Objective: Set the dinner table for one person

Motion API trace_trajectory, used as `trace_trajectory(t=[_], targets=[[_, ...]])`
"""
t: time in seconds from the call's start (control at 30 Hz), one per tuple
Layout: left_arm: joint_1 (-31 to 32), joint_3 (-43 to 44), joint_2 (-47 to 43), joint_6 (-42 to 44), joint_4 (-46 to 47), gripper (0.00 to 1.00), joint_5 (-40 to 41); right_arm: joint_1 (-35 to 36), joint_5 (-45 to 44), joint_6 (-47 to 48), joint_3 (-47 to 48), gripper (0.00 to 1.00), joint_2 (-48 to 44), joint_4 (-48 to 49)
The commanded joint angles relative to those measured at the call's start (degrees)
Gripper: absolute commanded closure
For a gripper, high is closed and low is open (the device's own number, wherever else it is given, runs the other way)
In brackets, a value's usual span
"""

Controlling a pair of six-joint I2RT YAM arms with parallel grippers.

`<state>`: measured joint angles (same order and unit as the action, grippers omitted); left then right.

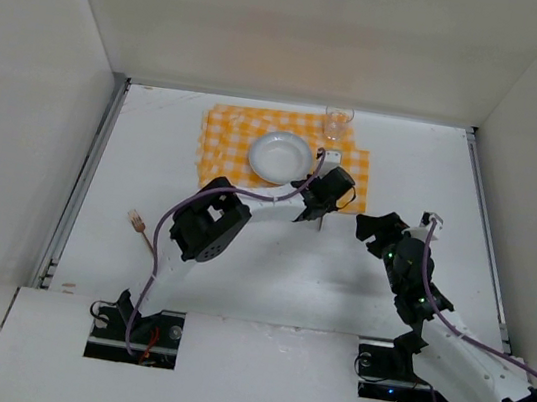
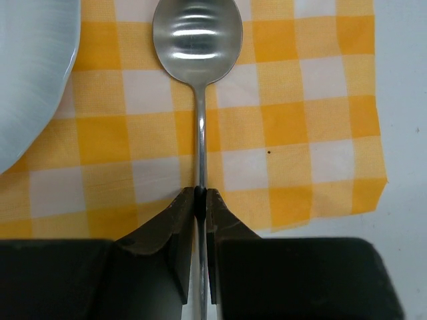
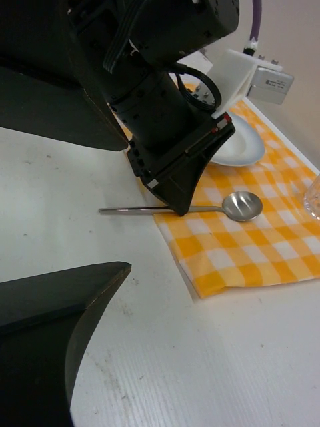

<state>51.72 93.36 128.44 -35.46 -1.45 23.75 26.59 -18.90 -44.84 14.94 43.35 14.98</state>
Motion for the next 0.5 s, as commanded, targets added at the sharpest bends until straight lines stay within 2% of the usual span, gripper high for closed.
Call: trace_trajectory(t=[0.0, 0.27, 0.47], targets=[[1.23, -0.72, -7.23, -0.31, 0.49, 0.97, -0.9, -0.18, -0.88, -0.07, -0.17, 0.27, -0.29, 2.24], [0.7, -0.99, -10.14, -0.22, 2.07, 0.97, -0.02, -0.18, -0.53, -0.16, -0.17, 0.27, -0.64, 2.16], [-2.72, 5.76, -4.97, -0.39, 0.49, 0.98, -0.37, -0.18, -0.53, -0.16, -0.26, 0.27, -0.9, 2.16]])
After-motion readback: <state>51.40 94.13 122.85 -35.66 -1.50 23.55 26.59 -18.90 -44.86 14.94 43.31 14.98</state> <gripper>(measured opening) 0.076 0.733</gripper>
